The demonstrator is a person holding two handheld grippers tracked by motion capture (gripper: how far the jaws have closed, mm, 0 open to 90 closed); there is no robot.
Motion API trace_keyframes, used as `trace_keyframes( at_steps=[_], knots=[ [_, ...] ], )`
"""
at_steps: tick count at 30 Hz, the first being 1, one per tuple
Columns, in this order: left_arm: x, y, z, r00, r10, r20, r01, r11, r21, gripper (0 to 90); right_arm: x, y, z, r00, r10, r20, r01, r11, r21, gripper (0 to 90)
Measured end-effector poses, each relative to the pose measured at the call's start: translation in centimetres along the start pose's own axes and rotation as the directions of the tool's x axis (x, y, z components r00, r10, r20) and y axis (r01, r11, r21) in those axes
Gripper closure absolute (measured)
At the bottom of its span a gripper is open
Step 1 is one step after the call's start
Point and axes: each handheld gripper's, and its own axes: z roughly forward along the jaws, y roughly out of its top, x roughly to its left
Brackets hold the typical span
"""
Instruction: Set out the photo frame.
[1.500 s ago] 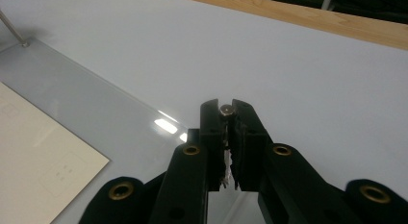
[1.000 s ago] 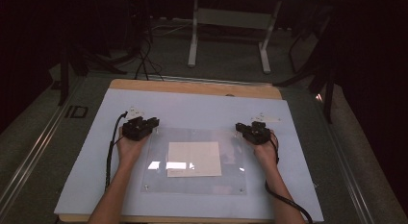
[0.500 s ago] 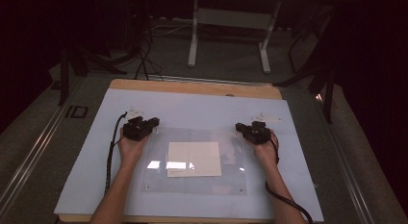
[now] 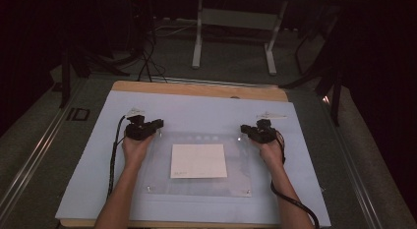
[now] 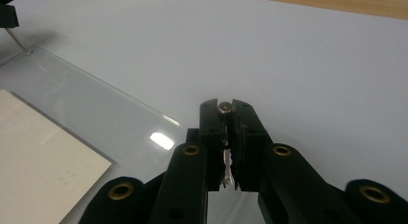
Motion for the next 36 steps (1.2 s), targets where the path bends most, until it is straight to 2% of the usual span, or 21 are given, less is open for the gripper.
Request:
trace_keyframes(
  at_steps=[4,9,17,20,30,32,33,35,36],
  knots=[
    [0.3,0.5,0.5,0.9998,-0.019,0.011,0.019,0.9996,0.021,81.9,-0.3,0.4,0.3,0.9998,0.019,-0.001,-0.019,1.0,0.014,85.3],
    [0.5,1.0,1.0,0.9988,-0.048,0.002,0.048,0.9981,0.038,82.7,-0.7,0.8,0.7,0.9988,0.049,-0.006,-0.049,0.999,0.019,85.6],
    [1.0,1.4,1.9,0.9915,-0.13,-0.004,0.13,0.9905,0.044,83.1,-1.2,1.2,1.3,0.9949,0.101,-0.008,-0.1,0.995,0.018,85.5],
    [1.0,1.6,1.9,0.9901,-0.14,-0.008,0.14,0.9885,0.057,83.1,-1.2,1.2,1.4,0.994,0.109,-0.008,-0.109,0.994,0.015,85.5],
    [1.0,1.7,2.1,0.9859,-0.166,-0.019,0.167,0.984,0.061,82.9,-1.0,1.3,1.3,0.9967,0.081,0.007,-0.081,0.996,0.024,84.2],
    [1.0,1.7,2.1,0.9854,-0.169,-0.019,0.17,0.9835,0.062,82.8,-0.8,1.2,1.2,0.998,0.06,0.018,-0.061,0.998,0.029,82.1],
    [1.0,1.7,2.1,0.985,-0.171,-0.018,0.172,0.9831,0.062,82.8,-0.7,1.2,1.1,0.999,0.043,0.015,-0.044,0.999,0.025,78.5],
    [1.0,1.7,2.1,0.9854,-0.169,-0.019,0.17,0.9835,0.062,82.8,-0.6,1.1,1.0,0.9994,0.032,0.012,-0.032,0.999,0.025,77.2],
    [1.0,1.7,2.1,0.9854,-0.169,-0.019,0.17,0.9835,0.062,82.8,-0.4,0.9,0.7,0.9998,0.01,0.017,-0.01,1.0,0.024,76.4]
  ],
)
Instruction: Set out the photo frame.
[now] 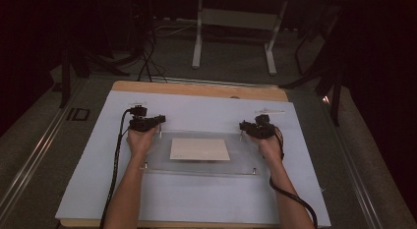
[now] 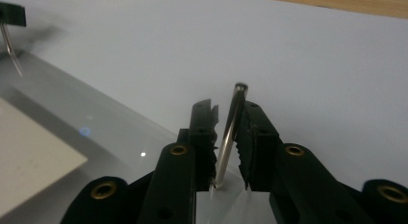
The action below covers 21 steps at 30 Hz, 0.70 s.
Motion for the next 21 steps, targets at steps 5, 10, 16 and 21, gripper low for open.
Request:
trace_keyframes(
  at_steps=[5,10,16,21],
  knots=[
    [0.0,0.0,0.0,1.0,0.0,-0.003,0.0,1.0,0.002,82.7,0.0,-0.6,-0.9,0.9999,-0.01,-0.005,0.01,1.0,-0.02,75.2],
    [0.0,0.0,0.0,1.0,-0.005,-0.002,0.005,1.0,0.001,82.6,0.5,-1.4,-2.3,0.9988,-0.047,-0.011,0.046,0.998,-0.046,75.0],
    [0.0,0.0,0.0,1.0,-0.007,0.001,0.007,1.0,-0.001,82.6,1.3,-1.8,-3.5,0.996,-0.089,-0.004,0.089,0.994,-0.068,75.0],
    [0.0,0.0,0.0,1.0,-0.007,0.003,0.007,1.0,-0.001,82.6,1.6,-2.5,-4.3,0.9944,-0.106,0.004,0.106,0.992,-0.071,74.9]
  ],
)
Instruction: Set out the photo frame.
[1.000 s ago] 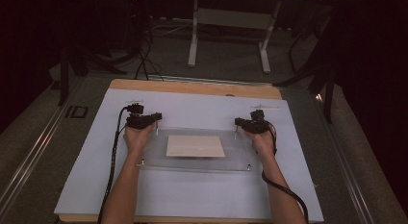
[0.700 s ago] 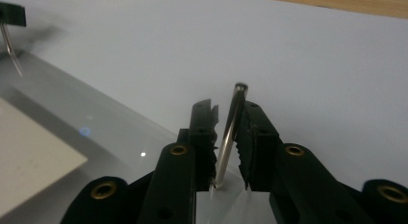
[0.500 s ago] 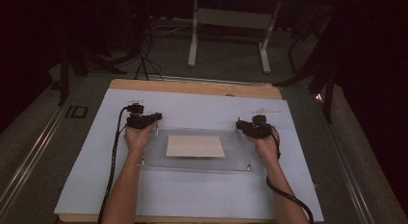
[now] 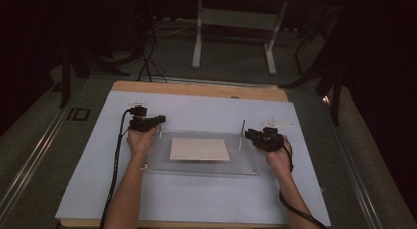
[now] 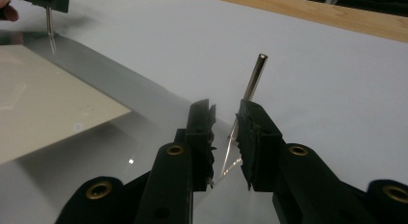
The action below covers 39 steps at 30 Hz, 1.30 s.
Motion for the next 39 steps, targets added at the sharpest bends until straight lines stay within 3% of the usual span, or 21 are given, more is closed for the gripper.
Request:
trace_keyframes(
  at_steps=[11,27,30,39],
  knots=[
    [0.0,0.0,0.0,1.0,-0.003,0.001,0.003,1.0,0.001,82.5,0.0,-1.6,-1.6,0.9998,-0.016,0.012,0.016,1.0,0.013,75.2],
    [0.0,0.0,0.0,1.0,-0.005,0.001,0.005,1.0,0.001,82.5,0.1,-3.0,-2.1,0.9993,-0.035,0.011,0.034,0.998,0.047,74.8],
    [0.1,0.0,0.0,1.0,-0.008,0.004,0.008,1.0,0.002,82.4,0.3,-3.3,-2.0,0.9983,-0.055,-0.016,0.056,0.997,0.049,74.1],
    [0.1,0.0,0.1,0.9999,-0.014,0.005,0.014,0.9999,0.004,82.3,0.2,-3.5,-2.2,0.9976,-0.066,-0.022,0.068,0.996,0.058,72.3]
  ],
)
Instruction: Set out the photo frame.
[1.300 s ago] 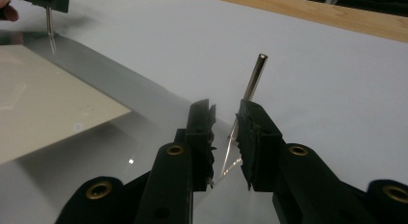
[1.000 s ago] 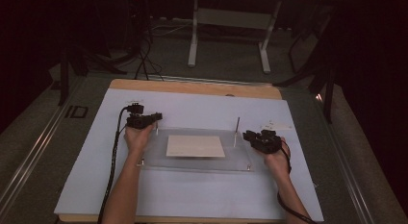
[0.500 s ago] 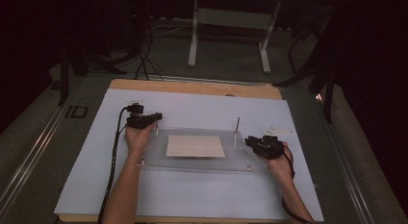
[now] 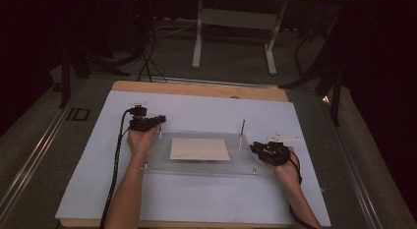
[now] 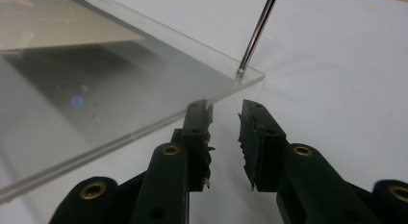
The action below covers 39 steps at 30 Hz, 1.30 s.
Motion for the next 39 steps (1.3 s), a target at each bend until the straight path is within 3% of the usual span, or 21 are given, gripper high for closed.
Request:
trace_keyframes(
  at_steps=[5,14,19,22,26,31,39],
  knots=[
    [0.0,0.0,0.0,1.0,-0.007,0.003,0.007,1.0,0.001,82.1,0.1,-0.4,-0.1,0.9998,-0.019,-0.002,0.019,1.0,0.012,69.7],
    [0.2,0.1,0.1,0.9997,-0.02,0.012,0.02,0.9998,0.007,81.9,1.0,-0.6,-0.1,0.9927,-0.1,-0.068,0.098,0.995,-0.029,58.6],
    [0.2,0.2,0.1,0.9995,-0.029,0.015,0.029,0.9994,0.018,81.8,1.0,-0.6,-0.5,0.9889,-0.14,-0.048,0.138,0.989,-0.058,51.2],
    [0.3,0.3,0.1,0.9987,-0.046,0.021,0.046,0.9987,0.022,81.5,1.2,-0.6,-0.6,0.9861,-0.155,-0.06,0.15,0.986,-0.076,48.5],
    [0.3,0.4,0.2,0.9986,-0.049,0.02,0.048,0.9983,0.032,81.4,1.8,-0.3,-0.8,0.9767,-0.199,-0.079,0.191,0.976,-0.104,44.3],
    [0.3,0.6,0.2,0.9986,-0.05,0.015,0.049,0.9978,0.045,81.5,2.8,0.3,-0.9,0.9638,-0.259,-0.063,0.248,0.958,-0.145,39.3],
    [0.5,0.8,0.2,0.9978,-0.061,0.025,0.06,0.9967,0.056,80.3,2.9,0.7,-0.9,0.9615,-0.245,-0.123,0.219,0.956,-0.197,43.1]
  ],
)
